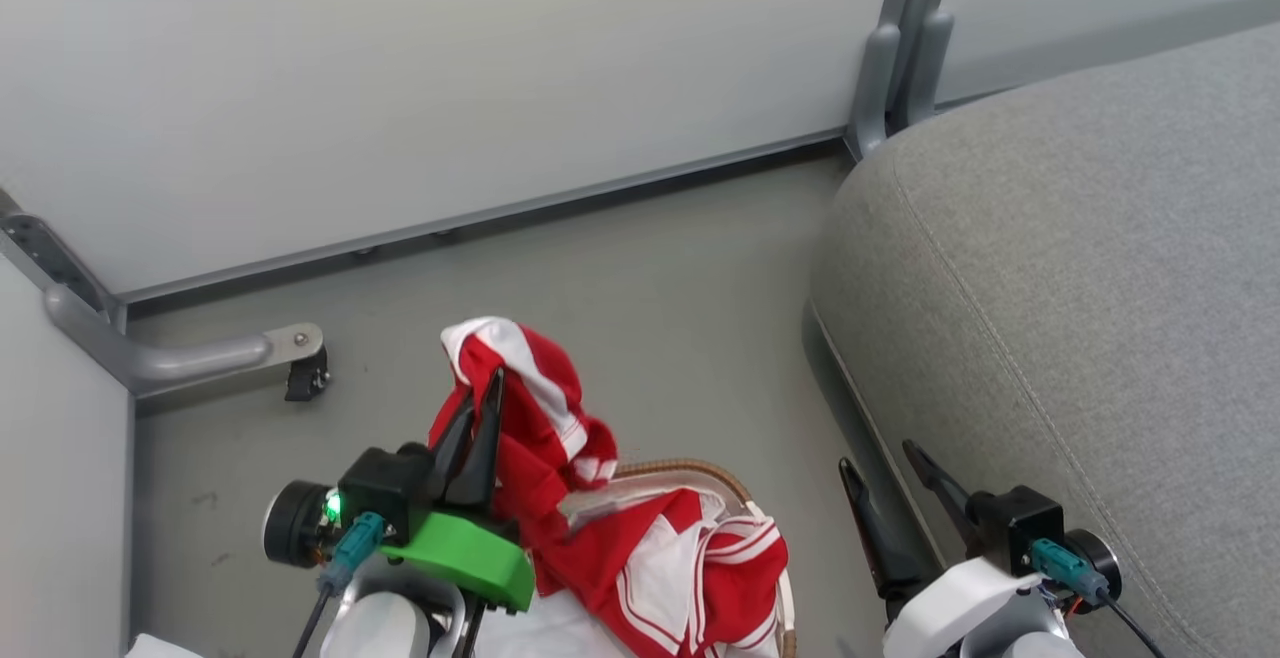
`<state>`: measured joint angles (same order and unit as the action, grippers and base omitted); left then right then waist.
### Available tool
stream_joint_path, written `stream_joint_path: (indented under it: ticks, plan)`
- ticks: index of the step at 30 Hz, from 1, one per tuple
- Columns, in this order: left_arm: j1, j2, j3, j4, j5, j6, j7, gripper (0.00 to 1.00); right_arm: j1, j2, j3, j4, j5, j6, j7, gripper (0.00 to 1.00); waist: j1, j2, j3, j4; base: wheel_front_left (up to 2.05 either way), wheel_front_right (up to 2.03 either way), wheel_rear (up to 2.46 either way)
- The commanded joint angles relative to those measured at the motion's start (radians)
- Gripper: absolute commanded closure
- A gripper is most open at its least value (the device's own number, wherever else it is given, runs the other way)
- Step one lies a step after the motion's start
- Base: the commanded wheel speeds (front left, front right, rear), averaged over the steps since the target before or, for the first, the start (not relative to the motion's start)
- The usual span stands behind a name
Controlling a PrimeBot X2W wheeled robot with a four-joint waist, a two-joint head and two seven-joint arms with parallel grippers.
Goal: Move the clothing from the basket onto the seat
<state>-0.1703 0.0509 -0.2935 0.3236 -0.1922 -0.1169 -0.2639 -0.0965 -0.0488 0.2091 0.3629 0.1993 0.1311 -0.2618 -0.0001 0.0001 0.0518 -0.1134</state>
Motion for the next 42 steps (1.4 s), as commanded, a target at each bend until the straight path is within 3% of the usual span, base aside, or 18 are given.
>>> stream_joint_path:
  ticks: [1, 11, 23, 32, 39, 40, 41, 42]
  plan:
    - [-0.018, 0.0, -0.003, -0.026, -0.015, -0.003, -0.001, 1.0, 0.015, -0.004, 0.006, 0.005, -0.006, -0.001, -0.005, 0.0, 0.0001, -0.0001, -0.029, 0.015, 0.0, 0.0, 0.0]
    - [-0.111, 0.001, -0.053, -0.158, -0.079, -0.005, -0.001, 1.0, 0.022, -0.004, 0.085, 0.022, -0.025, -0.001, -0.005, 0.0, 0.0001, -0.0001, -0.043, 0.039, 0.0, 0.0, 0.0]
    - [-0.15, 0.001, -0.192, -0.212, -0.116, 0.018, -0.001, 1.0, -0.122, -0.013, 0.337, 0.09, -0.011, -0.001, -0.005, 0.0, 0.0001, -0.0001, -0.055, 0.109, 0.0, 0.0, 0.0]
    - [-0.178, 0.0, -0.292, -0.213, -0.159, 0.032, -0.001, 1.0, -0.247, -0.004, 0.369, 0.213, -0.03, -0.001, -0.005, 0.0, 0.0001, -0.0001, -0.052, 0.171, 0.0, 0.0, 0.0]
    - [-0.202, 0.0, -0.351, -0.214, -0.192, 0.045, -0.001, 1.0, -0.294, -0.004, 0.412, 0.248, 0.02, -0.001, -0.005, 0.0, 0.0001, -0.0001, -0.047, 0.213, 0.0, 0.0, 0.0]
    - [-0.204, 0.0, -0.359, -0.214, -0.198, 0.046, -0.001, 1.0, -0.298, -0.005, 0.414, 0.252, 0.026, -0.001, -0.005, 0.43, 0.0001, -0.0001, -0.046, 0.22, 0.0, 0.0, 0.0]
    - [-0.206, 0.0, -0.366, -0.215, -0.203, 0.048, -0.001, 1.0, -0.3, -0.004, 0.417, 0.255, 0.038, -0.001, -0.005, 1.0, 0.0001, -0.0001, -0.046, 0.225, 0.0, 0.0, 0.0]
    - [-0.207, 0.0, -0.37, -0.215, -0.205, 0.047, -0.001, 1.0, -0.3, -0.004, 0.416, 0.256, 0.045, -0.001, -0.005, 1.0, 0.0001, -0.0001, -0.045, 0.228, 0.0, 0.0, 0.0]
